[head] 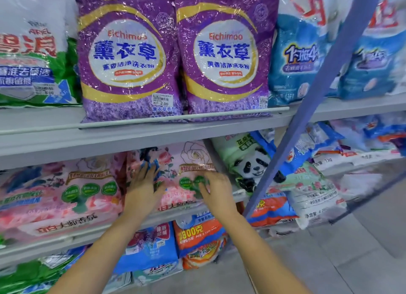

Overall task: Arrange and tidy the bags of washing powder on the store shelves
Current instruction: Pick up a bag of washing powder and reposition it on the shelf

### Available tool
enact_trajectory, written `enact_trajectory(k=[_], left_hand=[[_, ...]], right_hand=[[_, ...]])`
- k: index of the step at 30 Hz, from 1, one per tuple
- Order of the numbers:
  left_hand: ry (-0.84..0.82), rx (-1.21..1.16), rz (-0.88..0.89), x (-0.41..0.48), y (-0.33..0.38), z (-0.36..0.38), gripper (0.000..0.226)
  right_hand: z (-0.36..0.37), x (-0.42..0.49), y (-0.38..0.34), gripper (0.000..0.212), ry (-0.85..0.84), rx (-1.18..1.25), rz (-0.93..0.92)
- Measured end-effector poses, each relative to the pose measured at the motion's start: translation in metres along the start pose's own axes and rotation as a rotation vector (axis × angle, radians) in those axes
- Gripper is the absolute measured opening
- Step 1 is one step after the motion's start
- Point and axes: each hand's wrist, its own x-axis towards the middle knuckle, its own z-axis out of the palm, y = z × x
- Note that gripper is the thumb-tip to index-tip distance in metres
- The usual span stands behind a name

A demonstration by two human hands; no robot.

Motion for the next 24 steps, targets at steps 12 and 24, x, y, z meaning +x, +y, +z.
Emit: enact_trajectory(k=[12, 24], left_hand=[[0.105, -0.475, 0.057, -0.05, 0.069, -0.023, 0.018], [0.287, -0.639, -0.025, -0.06, 0.183, 0.003, 0.022]], right_hand=[[-0.129, -0.077, 0.088, 0.018, 0.39, 0.194, 0.14], [-0.199, 0.003, 0.247, 0.046, 0.164, -0.392, -0.167]])
